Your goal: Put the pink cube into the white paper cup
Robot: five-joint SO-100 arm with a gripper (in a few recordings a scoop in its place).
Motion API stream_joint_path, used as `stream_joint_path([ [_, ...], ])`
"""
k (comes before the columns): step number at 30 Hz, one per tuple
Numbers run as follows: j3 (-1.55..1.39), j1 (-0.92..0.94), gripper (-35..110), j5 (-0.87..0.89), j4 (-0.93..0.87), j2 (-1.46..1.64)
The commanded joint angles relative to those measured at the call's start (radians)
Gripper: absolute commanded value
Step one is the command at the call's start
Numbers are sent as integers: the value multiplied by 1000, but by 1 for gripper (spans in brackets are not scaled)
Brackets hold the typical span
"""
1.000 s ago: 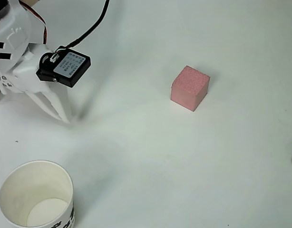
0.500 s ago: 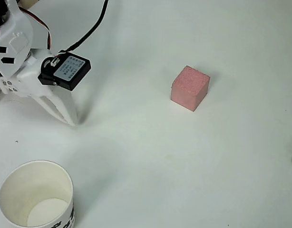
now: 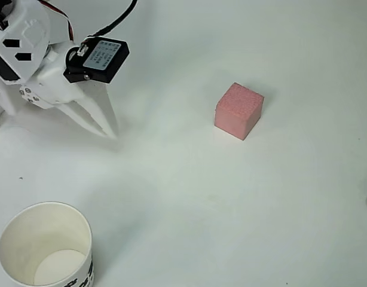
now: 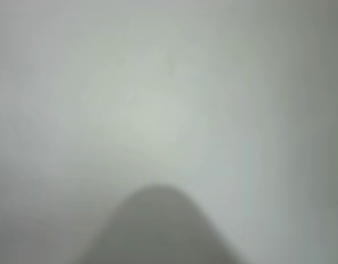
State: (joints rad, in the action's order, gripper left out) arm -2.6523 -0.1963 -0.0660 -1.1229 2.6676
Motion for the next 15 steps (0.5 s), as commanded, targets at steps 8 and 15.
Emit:
stream_joint_path([
  [8,644,-106,0,-29,63,-552],
  [15,811,-176,0,-18,58,-765],
])
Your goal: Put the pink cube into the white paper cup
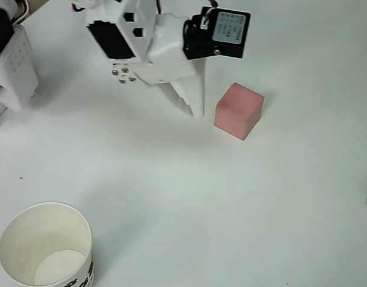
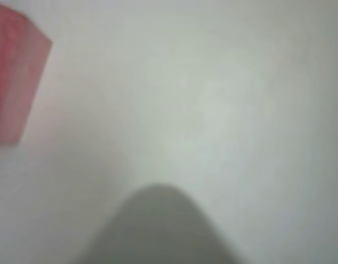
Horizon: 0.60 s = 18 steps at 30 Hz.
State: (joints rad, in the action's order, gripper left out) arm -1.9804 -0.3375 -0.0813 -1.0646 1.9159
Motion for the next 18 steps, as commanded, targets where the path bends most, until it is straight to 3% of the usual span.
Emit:
stream_joint_path([
  [1,156,-43,0,2,0,-34],
  [5,216,-71,2,25,0,-94],
  [8,244,-91,14,43,0,-117],
  [18,307,-161,31,172,-44,-169],
])
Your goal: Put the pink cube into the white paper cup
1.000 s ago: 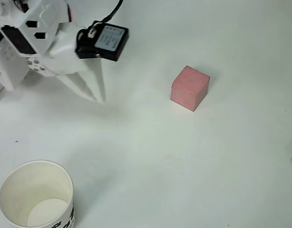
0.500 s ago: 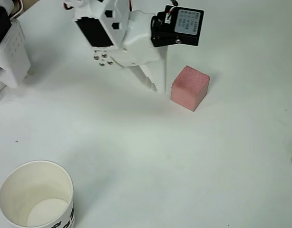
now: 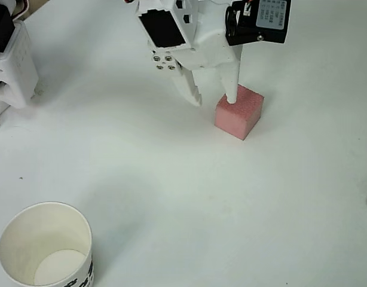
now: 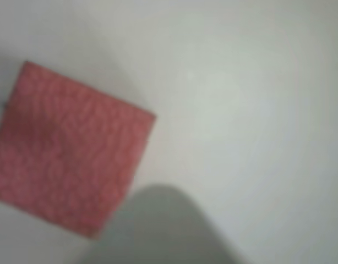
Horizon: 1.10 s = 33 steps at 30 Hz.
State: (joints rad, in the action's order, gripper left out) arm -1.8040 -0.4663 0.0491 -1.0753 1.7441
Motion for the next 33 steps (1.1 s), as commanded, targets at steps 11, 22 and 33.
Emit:
stream_joint_path([
  [11,413,-81,35,71,-126,-232],
  [22,495,-78,40,51,-121,-353],
  [33,603,-63,40,25,-121,-503],
])
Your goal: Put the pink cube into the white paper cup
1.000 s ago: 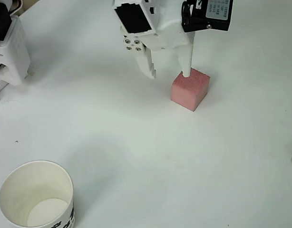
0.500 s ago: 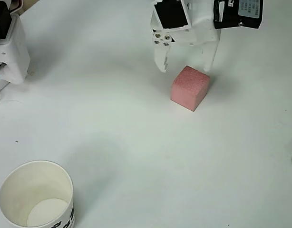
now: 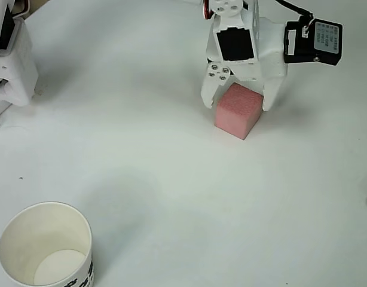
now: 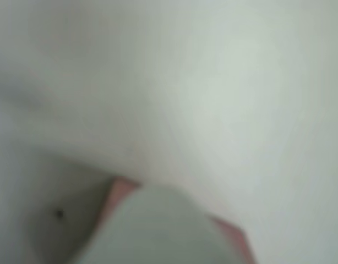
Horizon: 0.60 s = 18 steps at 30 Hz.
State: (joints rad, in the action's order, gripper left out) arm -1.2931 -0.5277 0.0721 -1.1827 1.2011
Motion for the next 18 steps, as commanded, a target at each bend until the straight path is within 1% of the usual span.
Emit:
stream_joint_path([
  [1,92,0,40,0,-14,35],
  [4,92,0,40,0,-17,28],
  [11,94,-21,20,20,-18,32],
  [13,92,-26,18,32,-18,32],
  [18,91,-26,18,34,-29,32],
])
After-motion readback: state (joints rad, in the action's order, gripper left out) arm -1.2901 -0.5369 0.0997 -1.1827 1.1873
